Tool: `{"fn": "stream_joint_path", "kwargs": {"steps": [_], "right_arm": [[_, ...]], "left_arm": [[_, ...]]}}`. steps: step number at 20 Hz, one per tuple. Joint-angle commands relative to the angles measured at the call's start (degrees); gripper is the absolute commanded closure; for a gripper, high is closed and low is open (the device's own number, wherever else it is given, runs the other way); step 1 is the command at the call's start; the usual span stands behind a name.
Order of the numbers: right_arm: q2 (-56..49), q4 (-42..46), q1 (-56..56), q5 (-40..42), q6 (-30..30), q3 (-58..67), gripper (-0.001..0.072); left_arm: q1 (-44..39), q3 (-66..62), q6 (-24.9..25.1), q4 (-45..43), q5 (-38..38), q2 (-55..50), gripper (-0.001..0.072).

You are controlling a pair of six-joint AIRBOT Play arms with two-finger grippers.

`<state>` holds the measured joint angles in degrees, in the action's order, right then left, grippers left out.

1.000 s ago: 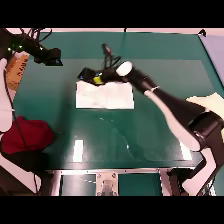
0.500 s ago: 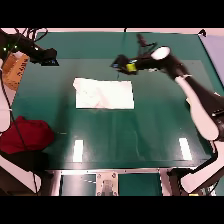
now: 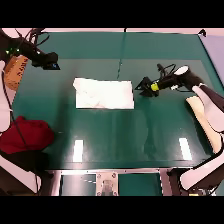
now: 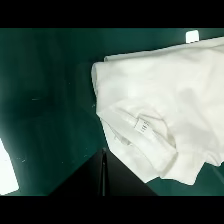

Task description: Fold the shirts.

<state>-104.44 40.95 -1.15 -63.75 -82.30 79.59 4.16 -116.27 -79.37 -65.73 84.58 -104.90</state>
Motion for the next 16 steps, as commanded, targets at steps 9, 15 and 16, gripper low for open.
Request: {"fn": "stream_joint_path", "kwargs": {"steps": [9,15,16], "right_arm": [[-4.0,-17.8,10.2,1.2,8.0,7.5,0.0697],[6.8,-13.2,-3.0,-7.4,0.0,24.3,0.0698],[8.3,-11.7,-6.7,-10.3,-2.0,26.4,0.0698]], "left_arm": [[0.0,0.6,0.0,0.0,0.2,0.0,0.0683],[0.0,0.6,-0.1,0.0,1.6,0.0,0.0684],[0.0,0.6,-0.1,0.0,1.7,0.0,0.0683]]}}
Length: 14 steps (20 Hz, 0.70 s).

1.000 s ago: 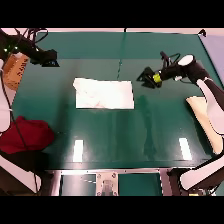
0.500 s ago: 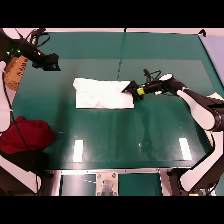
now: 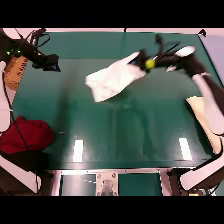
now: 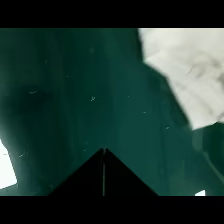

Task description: Fold the shirts.

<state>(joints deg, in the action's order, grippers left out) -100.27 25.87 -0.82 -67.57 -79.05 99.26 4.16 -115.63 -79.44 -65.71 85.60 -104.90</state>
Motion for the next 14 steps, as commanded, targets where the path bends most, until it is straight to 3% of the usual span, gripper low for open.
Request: {"fn": "stream_joint_path", "kwargs": {"steps": [1,8,14], "right_arm": [[5.7,4.4,-10.9,-8.4,-7.0,8.0,0.0698],[13.4,10.6,-38.7,-10.6,-12.7,8.6,0.0698],[13.4,20.9,-51.4,-11.8,-14.5,8.5,0.0698]], "left_arm": [[0.0,0.0,0.0,0.1,0.8,0.0,0.0683],[0.0,0.0,-0.1,0.5,1.0,0.0,0.0683],[0.0,0.0,-0.1,0.8,1.0,0.0,0.0683]]}}
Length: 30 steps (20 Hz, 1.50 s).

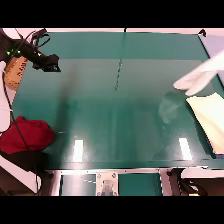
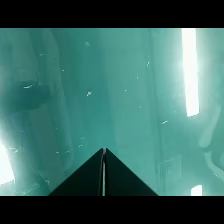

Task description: Fold the shirts.

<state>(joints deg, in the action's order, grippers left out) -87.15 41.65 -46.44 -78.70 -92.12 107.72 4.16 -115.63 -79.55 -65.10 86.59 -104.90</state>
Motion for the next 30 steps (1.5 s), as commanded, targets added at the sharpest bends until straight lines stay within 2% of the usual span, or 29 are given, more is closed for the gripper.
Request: {"fn": "stream_joint_path", "kwargs": {"steps": [1,4,7,11,15,20,24,27,30], "right_arm": [[0.3,5.6,-6.8,-0.8,-1.7,0.1,0.0698],[0.3,6.0,-8.0,-0.6,-2.0,0.1,0.0698],[0.2,4.6,-7.5,3.9,-3.8,0.0,0.0698],[0.2,-3.4,-7.6,10.2,-4.0,0.0,0.0698],[0.1,5.6,-7.6,6.5,-10.8,-2.2,0.0698],[5.4,18.6,-10.2,-1.6,-19.8,-13.2,0.0698],[11.4,23.5,-17.0,-5.4,-20.4,-20.1,0.0698],[12.4,26.9,-21.5,-10.9,-17.7,-20.1,0.0696],[12.6,36.3,-22.3,-13.8,-16.7,-22.9,0.0697]], "left_arm": [[0.0,0.0,0.0,0.5,0.0,0.0,0.0683],[0.0,0.0,0.0,1.1,0.0,0.0,0.0683],[0.0,0.0,0.0,1.1,0.0,0.0,0.0683],[0.0,0.0,-0.1,1.2,0.0,0.0,0.0683],[0.0,0.0,-1.4,1.3,0.2,0.0,0.0684],[0.0,0.0,-1.4,1.3,2.7,0.0,0.0683],[0.0,0.0,-1.4,1.3,4.8,0.0,0.0683],[0.0,0.0,-1.4,1.3,5.0,0.0,0.0683],[0.0,0.0,-1.4,1.3,5.0,0.0,0.0683]]}}
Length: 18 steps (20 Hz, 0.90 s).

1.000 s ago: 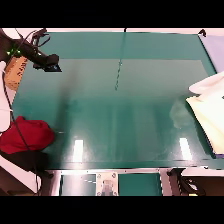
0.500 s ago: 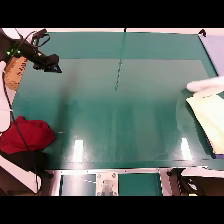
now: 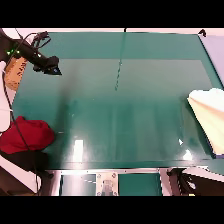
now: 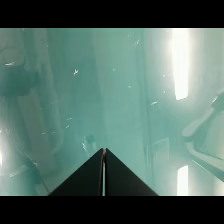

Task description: Fold the shirts.

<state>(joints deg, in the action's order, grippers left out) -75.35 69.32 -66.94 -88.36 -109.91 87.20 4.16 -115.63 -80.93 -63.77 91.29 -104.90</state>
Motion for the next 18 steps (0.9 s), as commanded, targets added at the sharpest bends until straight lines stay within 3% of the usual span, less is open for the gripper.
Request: {"fn": "stream_joint_path", "kwargs": {"steps": [1,6,7,8,9,11,13,14,15,16,17,18], "right_arm": [[0.9,11.0,-1.8,-4.0,1.3,-4.3,0.0697],[0.8,18.5,-1.8,1.4,3.5,-17.8,0.0675],[0.7,20.9,-1.8,1.8,3.5,-20.1,0.0516],[0.5,23.0,-1.8,1.7,3.5,-21.9,0.0225],[0.5,24.4,-1.8,0.9,4.1,-22.6,0.0117],[0.5,23.5,-1.8,-2.7,4.1,-20.0,0.0117],[0.5,16.4,-0.5,-5.0,3.8,-13.9,0.0119],[0.5,11.5,1.1,-5.1,3.8,-10.2,0.0163],[0.5,7.5,3.2,-4.8,3.8,-6.9,0.0263],[0.5,4.2,6.1,-3.7,4.0,-3.7,0.0487],[0.5,1.9,9.4,-2.1,4.9,-1.3,0.0662],[0.6,0.5,13.2,-0.3,6.2,0.5,0.0695]], "left_arm": [[0.0,0.0,0.0,0.1,0.3,0.0,0.0683],[0.0,0.0,0.0,0.2,0.9,0.0,0.0683],[0.0,0.0,0.0,0.2,0.9,0.0,0.0683],[0.0,0.0,0.0,0.2,0.9,0.0,0.0683],[0.0,0.0,0.0,0.2,0.7,0.0,0.0683],[0.0,0.0,0.0,1.5,0.2,0.0,0.0684],[0.1,-0.1,0.0,5.6,-2.1,0.1,0.0684],[0.0,-0.1,0.0,7.8,-3.4,0.5,0.0684],[0.0,-0.1,-0.1,9.5,-4.4,1.1,0.0685],[0.0,-0.1,-0.4,10.4,-5.2,2.1,0.0685],[0.0,0.0,-1.2,10.4,-5.9,3.7,0.0685],[0.0,0.0,-1.6,10.4,-6.2,5.1,0.0685]]}}
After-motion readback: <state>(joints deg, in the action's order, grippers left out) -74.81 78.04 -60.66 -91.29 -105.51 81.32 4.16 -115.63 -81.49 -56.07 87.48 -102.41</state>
